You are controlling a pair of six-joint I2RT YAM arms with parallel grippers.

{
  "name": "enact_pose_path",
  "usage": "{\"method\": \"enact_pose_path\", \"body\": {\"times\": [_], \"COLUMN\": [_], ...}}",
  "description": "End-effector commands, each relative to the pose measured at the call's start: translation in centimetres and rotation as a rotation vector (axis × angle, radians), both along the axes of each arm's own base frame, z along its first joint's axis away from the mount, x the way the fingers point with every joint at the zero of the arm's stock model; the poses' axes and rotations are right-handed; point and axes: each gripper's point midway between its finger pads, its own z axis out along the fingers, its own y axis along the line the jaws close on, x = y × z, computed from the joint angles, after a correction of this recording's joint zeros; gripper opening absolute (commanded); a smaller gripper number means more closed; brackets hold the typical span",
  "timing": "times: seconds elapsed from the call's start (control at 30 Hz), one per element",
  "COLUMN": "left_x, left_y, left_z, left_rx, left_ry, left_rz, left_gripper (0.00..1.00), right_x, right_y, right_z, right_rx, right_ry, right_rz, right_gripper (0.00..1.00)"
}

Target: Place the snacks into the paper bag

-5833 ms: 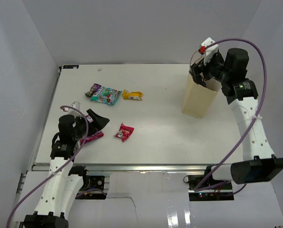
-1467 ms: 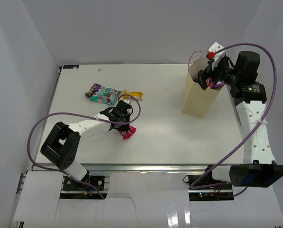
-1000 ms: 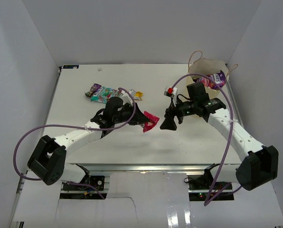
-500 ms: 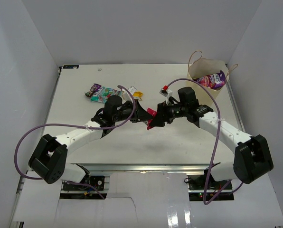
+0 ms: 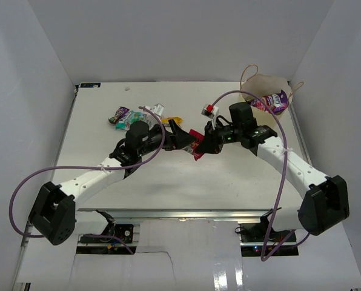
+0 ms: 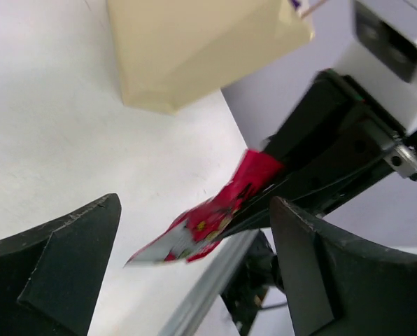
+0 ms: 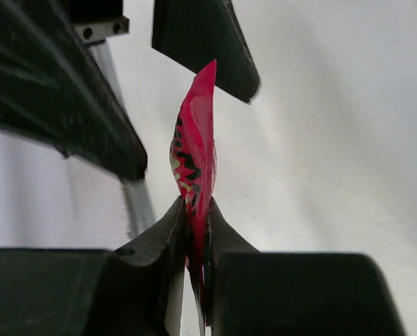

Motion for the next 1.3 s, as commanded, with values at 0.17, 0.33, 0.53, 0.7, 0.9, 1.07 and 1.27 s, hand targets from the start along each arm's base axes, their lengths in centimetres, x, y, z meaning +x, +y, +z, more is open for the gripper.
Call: {"method": "enact_pose_path", "body": {"times": [0.17, 0.33, 0.53, 0.7, 0.9, 1.07, 1.27], "left_x": [5.9, 10.1, 16.4, 19.9, 22.7, 23.6, 21.9], "left_y": [6.4, 8.0, 10.0, 9.9, 11.2, 10.5, 10.5], "left_z": [0.7, -2.6, -7.0, -8.7, -13.0, -16.1, -18.4], "left_rx": [0.243, 0.477, 0.605, 0.631, 0.693, 0.675, 0.488], "left_ry": [-0.123, -0.035, 0.163, 0.220, 0.342, 0.436, 0.795], "left_rz": [0.373, 0.400, 0.488, 0.523, 0.596, 0.587, 0.818], "left_gripper": [0.98, 0.98, 0.98, 0.98, 0.98, 0.97, 0.95], "right_x": [9.3, 15.7, 19.1, 20.3, 20.3, 17.0, 14.6], "right_y": [-10.7, -22.1, -26.8, -24.5, -23.1, -23.0, -23.2], "right_z": [18.1, 23.9, 19.0, 15.4, 14.7, 15.3, 14.0], "right_rx": [-0.148, -0.309, -0.520, -0.423, -0.338, -0.274, -0.258], "right_ry": [-0.796, -0.857, -0.718, -0.568, -0.490, -0.555, -0.534], "right_rz": [-0.372, -0.907, -1.022, -0.875, -0.728, -0.605, -0.592], "right_gripper": [0.08, 0.08, 0.08, 0.23, 0.93, 0.90, 0.90]}}
